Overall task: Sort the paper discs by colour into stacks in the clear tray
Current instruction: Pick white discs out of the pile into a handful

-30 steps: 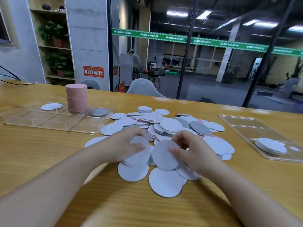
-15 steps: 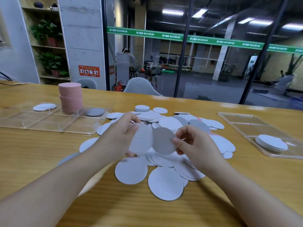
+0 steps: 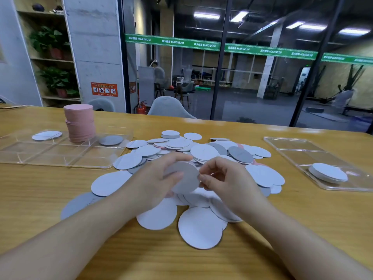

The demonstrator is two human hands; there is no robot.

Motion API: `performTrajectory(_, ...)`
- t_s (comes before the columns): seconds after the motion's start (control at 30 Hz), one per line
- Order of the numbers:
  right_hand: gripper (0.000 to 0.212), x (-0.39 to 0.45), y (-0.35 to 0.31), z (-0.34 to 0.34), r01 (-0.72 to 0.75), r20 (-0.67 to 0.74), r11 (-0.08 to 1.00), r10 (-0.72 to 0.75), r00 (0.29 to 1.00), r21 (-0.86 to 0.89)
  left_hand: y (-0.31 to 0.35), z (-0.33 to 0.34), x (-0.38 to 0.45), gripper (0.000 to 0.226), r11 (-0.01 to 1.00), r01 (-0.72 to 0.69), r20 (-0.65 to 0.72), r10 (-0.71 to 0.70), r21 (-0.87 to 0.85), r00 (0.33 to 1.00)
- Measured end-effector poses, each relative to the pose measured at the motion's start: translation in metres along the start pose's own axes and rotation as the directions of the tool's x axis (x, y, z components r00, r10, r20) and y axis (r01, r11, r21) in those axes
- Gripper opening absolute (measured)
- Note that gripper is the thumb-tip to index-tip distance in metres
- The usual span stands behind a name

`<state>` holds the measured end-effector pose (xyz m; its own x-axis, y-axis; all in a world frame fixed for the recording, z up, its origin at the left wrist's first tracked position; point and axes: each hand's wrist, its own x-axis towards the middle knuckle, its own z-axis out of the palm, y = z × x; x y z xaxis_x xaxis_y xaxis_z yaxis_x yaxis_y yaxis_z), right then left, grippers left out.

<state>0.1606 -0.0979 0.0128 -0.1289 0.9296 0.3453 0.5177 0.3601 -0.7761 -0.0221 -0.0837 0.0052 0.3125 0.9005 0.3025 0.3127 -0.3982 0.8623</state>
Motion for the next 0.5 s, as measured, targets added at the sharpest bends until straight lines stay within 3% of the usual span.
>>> performTrajectory(0.13,0.014,0.003,0.002,-0.025,0.014,0.128,0.929,0.036,0.991,-0.37,0.002,-0.007,-0.001,0.049,0.994,0.063,-0.034,-0.06,0.087,0.998)
performTrajectory(0.23,0.041,-0.001,0.002,-0.05,-0.008,0.309,0.781,0.256,0.916,-0.624,0.005,-0.013,-0.003,0.051,0.986,0.089,-0.022,-0.087,0.139,0.996)
performTrajectory(0.37,0.075,-0.006,-0.001,-0.063,-0.029,0.409,0.73,0.415,0.813,-0.682,0.009,-0.015,-0.006,0.053,0.97,0.106,0.023,-0.114,0.219,0.993)
performTrajectory(0.5,0.082,-0.007,-0.002,-0.065,0.02,0.428,0.679,0.44,0.79,-0.734,0.011,-0.015,-0.006,0.049,0.962,0.097,0.029,-0.108,0.254,0.994)
